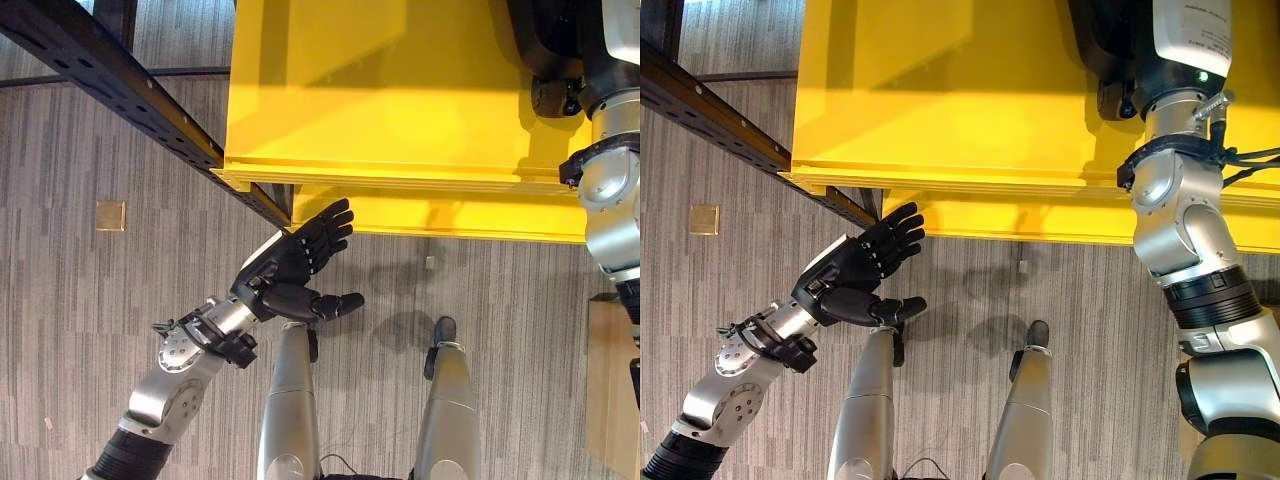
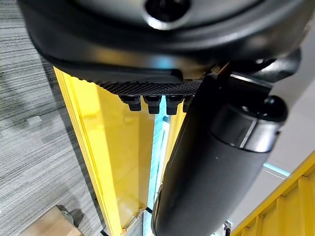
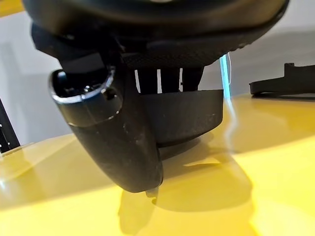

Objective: Move parts from the plastic box to the shelf.

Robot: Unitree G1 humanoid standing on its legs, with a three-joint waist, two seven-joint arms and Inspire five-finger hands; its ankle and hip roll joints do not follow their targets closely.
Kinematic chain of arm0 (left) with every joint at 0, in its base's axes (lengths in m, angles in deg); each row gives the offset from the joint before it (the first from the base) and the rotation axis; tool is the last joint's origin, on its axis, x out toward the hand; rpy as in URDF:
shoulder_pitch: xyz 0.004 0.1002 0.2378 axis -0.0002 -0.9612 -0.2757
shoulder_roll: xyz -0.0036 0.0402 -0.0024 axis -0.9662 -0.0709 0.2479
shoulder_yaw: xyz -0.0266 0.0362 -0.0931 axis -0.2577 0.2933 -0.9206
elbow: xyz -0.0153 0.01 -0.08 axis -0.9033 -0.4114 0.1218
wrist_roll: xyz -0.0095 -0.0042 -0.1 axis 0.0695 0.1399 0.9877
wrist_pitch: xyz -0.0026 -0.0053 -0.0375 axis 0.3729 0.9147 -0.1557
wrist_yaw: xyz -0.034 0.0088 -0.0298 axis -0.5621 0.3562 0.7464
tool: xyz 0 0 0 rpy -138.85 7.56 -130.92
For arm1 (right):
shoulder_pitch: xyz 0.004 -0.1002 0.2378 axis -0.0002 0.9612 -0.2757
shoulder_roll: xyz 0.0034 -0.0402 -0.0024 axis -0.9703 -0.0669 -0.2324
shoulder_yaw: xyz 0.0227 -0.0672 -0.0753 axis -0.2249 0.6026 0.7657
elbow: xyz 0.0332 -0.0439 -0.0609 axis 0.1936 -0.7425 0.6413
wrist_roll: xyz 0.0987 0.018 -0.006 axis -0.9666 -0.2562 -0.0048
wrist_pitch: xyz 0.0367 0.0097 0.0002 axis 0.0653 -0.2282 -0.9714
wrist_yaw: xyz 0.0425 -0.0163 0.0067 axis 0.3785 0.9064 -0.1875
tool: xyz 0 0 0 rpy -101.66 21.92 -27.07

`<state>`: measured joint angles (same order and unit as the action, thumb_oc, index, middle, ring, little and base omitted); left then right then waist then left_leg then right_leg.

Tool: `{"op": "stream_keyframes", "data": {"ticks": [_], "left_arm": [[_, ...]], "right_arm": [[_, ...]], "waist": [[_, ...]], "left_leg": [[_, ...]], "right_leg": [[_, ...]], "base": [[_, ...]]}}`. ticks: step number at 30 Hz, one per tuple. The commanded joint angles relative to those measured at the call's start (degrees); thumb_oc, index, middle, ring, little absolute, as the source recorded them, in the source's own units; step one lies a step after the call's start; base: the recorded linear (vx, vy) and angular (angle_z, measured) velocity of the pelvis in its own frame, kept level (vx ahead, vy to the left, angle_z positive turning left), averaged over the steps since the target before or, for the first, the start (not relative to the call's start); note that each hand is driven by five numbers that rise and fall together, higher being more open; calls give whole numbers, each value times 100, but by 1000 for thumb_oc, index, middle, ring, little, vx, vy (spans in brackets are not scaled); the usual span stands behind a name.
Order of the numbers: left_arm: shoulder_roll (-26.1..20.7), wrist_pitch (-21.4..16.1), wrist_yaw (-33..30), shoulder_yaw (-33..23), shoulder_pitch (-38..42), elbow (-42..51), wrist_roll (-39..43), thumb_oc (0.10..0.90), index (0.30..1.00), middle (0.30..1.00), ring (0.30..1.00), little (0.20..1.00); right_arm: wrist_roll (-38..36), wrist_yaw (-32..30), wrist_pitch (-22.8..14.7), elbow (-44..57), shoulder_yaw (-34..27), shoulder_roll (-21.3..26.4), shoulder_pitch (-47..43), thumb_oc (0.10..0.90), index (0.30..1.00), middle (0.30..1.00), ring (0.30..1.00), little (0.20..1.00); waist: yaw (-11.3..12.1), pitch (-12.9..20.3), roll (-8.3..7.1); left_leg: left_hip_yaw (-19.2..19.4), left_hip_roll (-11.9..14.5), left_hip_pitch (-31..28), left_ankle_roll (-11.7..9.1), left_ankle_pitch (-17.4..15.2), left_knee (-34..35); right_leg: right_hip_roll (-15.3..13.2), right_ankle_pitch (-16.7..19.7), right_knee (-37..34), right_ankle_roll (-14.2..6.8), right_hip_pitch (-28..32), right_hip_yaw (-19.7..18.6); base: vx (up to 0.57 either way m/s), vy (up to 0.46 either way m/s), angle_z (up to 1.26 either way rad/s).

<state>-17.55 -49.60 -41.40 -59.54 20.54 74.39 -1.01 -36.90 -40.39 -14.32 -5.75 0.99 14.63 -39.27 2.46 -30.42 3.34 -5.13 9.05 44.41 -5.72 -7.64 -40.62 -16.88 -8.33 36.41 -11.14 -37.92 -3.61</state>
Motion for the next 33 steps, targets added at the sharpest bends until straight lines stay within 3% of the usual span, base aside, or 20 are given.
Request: {"op": "stream_keyframes", "data": {"ticks": [1, 8, 14, 18, 27, 32, 33], "left_arm": [[-93, -306, 444, -160, 58, 739, 124, 900, 1000, 1000, 1000, 1000], [-202, -208, 492, -207, -5, 781, 162, 900, 1000, 1000, 1000, 1000], [-383, -20, 730, -283, -166, 853, 235, 900, 1000, 1000, 1000, 1000], [-512, -40, 707, -302, -221, 864, 289, 900, 1000, 1000, 1000, 1000], [-724, -197, 827, -300, -338, 779, 369, 900, 1000, 1000, 1000, 1000], [-769, -210, 847, -325, -319, 748, 369, 900, 1000, 1000, 1000, 1000], [-768, -225, 845, -324, -302, 742, 391, 900, 1000, 1000, 1000, 1000]], "right_arm": [[13, 938, 281, -233, 173, 165, 106, 900, 1000, 1000, 1000, 1000], [-347, 1834, 404, 216, 231, 343, 423, 900, 1000, 1000, 1000, 1000], [-505, 2804, 146, 768, 280, 703, 787, 900, 1000, 1000, 1000, 1000], [-565, 2987, 197, 1066, 276, 926, 926, 900, 1000, 1000, 1000, 1000], [-733, 2681, 385, 763, 209, 906, 936, 900, 1000, 1000, 1000, 1000], [-1070, 1996, 745, 520, 9, 806, 866, 900, 1000, 1000, 1000, 1000], [-1248, 1636, 840, 396, -109, 767, 850, 900, 1000, 1000, 1000, 1000]], "waist": [[77, 63, -20], [-6, 63, -94], [-59, 63, -199], [-84, 63, -251], [-36, 63, -294], [-7, 63, -301], [-1, 63, -290]], "left_leg": [[637, -100, -519, 410, -446, 404], [679, -70, -636, 407, -615, 322], [752, 16, -739, 398, -560, 391], [807, 86, -804, 391, -529, 443], [827, 138, -894, 387, -476, 527], [815, 147, -914, 392, -479, 550], [804, 153, -911, 382, -472, 559]], "right_leg": [[352, -411, 628, 753, -50, 540], [396, -544, 693, 729, 62, 498], [421, -507, 606, 719, 199, 540], [430, -479, 541, 710, 278, 572], [425, -433, 408, 696, 441, 644], [419, -420, 361, 681, 488, 660], [412, -419, 346, 679, 501, 667]], "base": [[0, 0, 0], [24, 1, 0], [0, 0, 0], [-1, -22, -7], [0, 0, 0], [0, 0, 0], [0, 0, 0]]}}
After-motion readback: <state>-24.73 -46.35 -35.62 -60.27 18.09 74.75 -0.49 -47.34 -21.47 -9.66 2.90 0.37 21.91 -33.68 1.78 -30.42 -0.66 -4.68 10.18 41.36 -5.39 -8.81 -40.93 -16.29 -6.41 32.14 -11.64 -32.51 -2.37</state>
